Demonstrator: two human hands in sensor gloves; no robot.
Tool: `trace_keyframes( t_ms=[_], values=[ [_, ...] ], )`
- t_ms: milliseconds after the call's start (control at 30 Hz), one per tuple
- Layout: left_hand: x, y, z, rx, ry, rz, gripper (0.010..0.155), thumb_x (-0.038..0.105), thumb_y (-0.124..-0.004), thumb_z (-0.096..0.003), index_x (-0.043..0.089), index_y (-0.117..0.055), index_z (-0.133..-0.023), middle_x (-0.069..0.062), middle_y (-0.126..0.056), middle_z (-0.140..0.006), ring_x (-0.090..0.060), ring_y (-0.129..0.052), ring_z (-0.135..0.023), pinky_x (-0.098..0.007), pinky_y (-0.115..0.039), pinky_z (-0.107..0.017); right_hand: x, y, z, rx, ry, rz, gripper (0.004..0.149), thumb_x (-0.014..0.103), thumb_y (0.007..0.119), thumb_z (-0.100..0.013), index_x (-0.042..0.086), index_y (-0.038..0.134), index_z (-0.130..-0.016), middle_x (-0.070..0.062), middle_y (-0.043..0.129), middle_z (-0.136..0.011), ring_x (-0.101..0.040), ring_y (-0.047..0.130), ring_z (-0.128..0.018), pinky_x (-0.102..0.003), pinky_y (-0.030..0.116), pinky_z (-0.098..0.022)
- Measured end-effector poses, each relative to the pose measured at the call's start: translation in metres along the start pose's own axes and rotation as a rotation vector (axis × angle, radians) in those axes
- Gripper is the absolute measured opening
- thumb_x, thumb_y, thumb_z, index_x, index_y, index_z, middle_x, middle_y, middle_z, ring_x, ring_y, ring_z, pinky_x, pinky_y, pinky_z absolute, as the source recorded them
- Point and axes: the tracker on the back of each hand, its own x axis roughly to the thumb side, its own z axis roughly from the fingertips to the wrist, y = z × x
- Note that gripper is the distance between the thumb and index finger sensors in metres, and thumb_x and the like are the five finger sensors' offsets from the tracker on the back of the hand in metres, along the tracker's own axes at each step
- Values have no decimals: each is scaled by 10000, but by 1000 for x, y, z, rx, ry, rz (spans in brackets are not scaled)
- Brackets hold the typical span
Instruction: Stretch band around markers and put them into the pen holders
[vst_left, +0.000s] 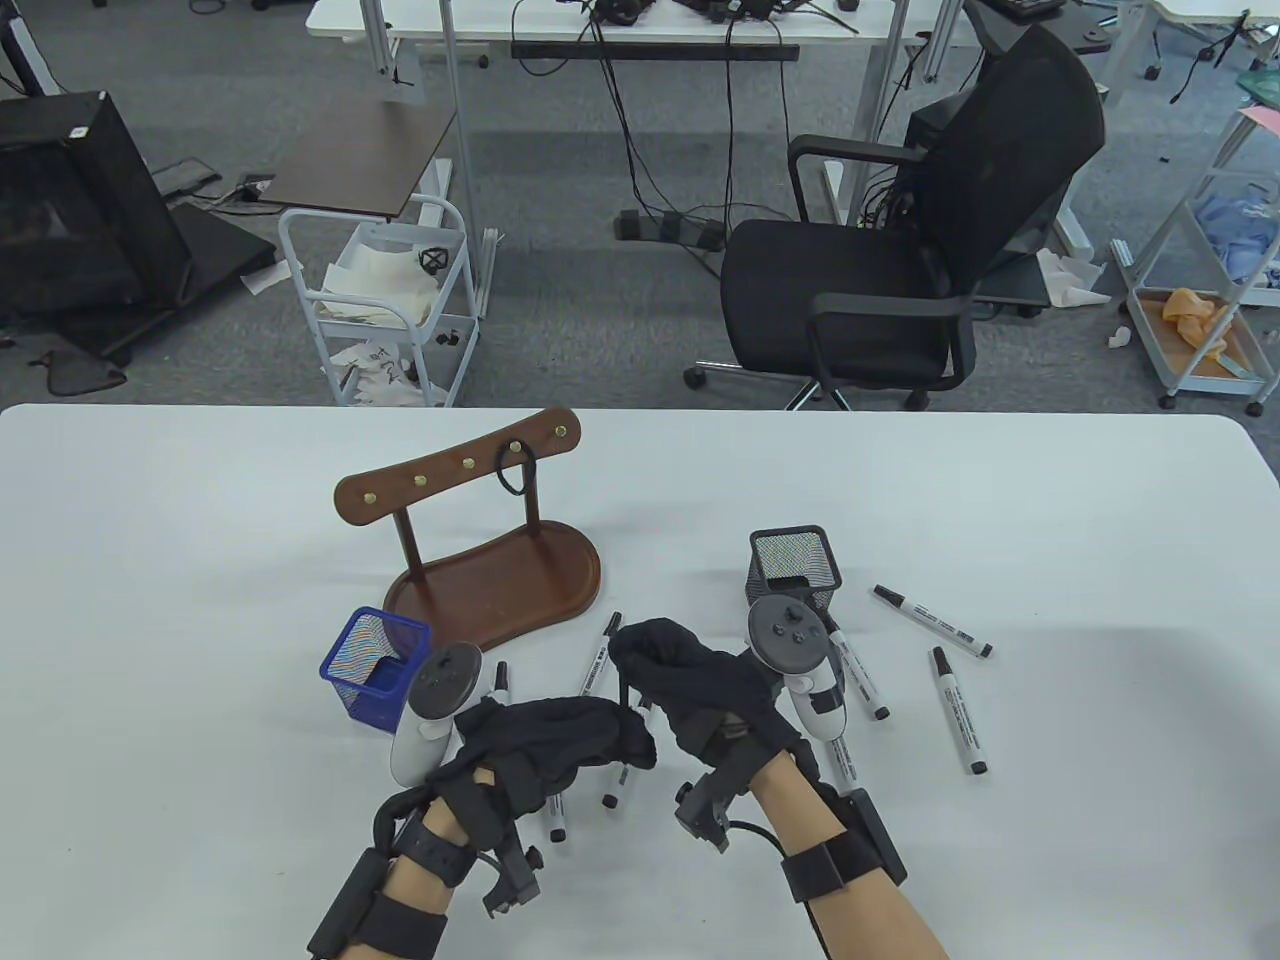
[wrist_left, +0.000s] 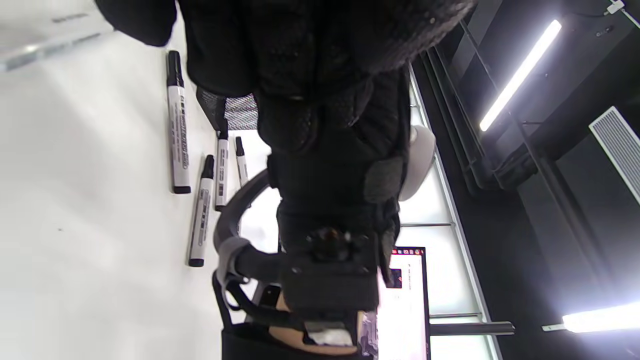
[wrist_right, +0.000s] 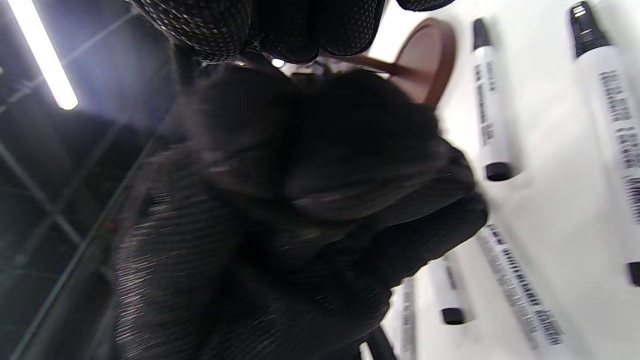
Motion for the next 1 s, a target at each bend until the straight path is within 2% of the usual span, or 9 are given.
trace_keyframes(
  t_ms=[233, 333, 433, 500, 567, 700, 800, 867, 1000],
  values=[
    [10, 6, 2, 99, 52, -230, 391, 355, -777, -580, 121, -898, -869, -137, -992, -882, -397, -858, -876, -660, -616, -695, 20, 15, 12, 20, -142, 183, 328, 340, 749, -552, 338, 713, -879, 50, 638, -1060, -258, 604, -990, -614, 370, -835],
    [13, 7, 3, 159, 57, -295, 364, 408, -811, -557, 165, -941, -795, -94, -1038, -808, -350, -960, -784, -613, -707, -654, 28, 21, 15, 62, -191, 263, 329, 334, 756, -552, 339, 719, -879, 54, 578, -1095, -256, 559, -1014, -612, 321, -845],
    [12, 7, 4, 200, 62, -312, 365, 473, -849, -524, 191, -984, -711, -52, -1089, -719, -320, -1014, -711, -590, -752, -623, 35, 26, 18, 50, -229, 360, 330, 335, 764, -545, 342, 730, -874, 51, 560, -1109, -254, 550, -1020, -608, 316, -847],
    [13, 7, 5, 259, 64, -383, 361, 511, -884, -502, 208, -1006, -654, -26, -1117, -657, -299, -1044, -662, -577, -773, -607, 39, 28, 19, 46, -237, 428, 332, 335, 765, -545, 339, 730, -875, 51, 547, -1116, -253, 544, -1023, -607, 310, -848],
    [16, 5, 6, 247, 70, -446, 357, 533, -892, -492, 226, -1011, -630, 2, -1129, -633, -293, -1044, -661, -581, -768, -614, 41, 31, 18, 54, -233, 454, 333, 336, 766, -543, 340, 732, -874, 49, 546, -1119, -259, 539, -1025, -609, 305, -847],
    [18, 2, 7, 237, 66, -515, 315, 494, -938, -478, 304, -923, -729, 94, -1057, -791, -351, -937, -827, -632, -686, -675, 44, 28, 13, 31, -219, 484, 334, 336, 772, -541, 336, 736, -874, 40, 556, -1116, -265, 542, -1023, -612, 304, -845],
    [19, 2, 6, 201, 16, -555, 477, 472, -953, -476, 285, -822, -895, 75, -968, -939, -376, -823, -952, -665, -610, -724, 43, 18, 5, -7, -182, 532, 339, 345, 775, -536, 349, 737, -872, 41, 565, -1113, -266, 548, -1022, -612, 311, -844],
    [18, 1, 5, 156, 5, -520, 584, 459, -952, -482, 241, -748, -984, 22, -907, -1012, -403, -761, -994, -687, -563, -741, 40, 11, 1, -9, -150, 546, 342, 349, 783, -531, 357, 743, -870, 41, 570, -1111, -268, 544, -1024, -614, 304, -842],
    [15, 0, 2, 132, 12, -524, 689, 453, -947, -487, 171, -659, -1045, -48, -852, -1045, -424, -717, -1009, -691, -550, -745, 29, 4, -6, -6, -107, 560, 346, 362, 799, -518, 379, 758, -861, 44, 586, -1108, -273, 535, -1029, -617, 296, -841]
  ],
)
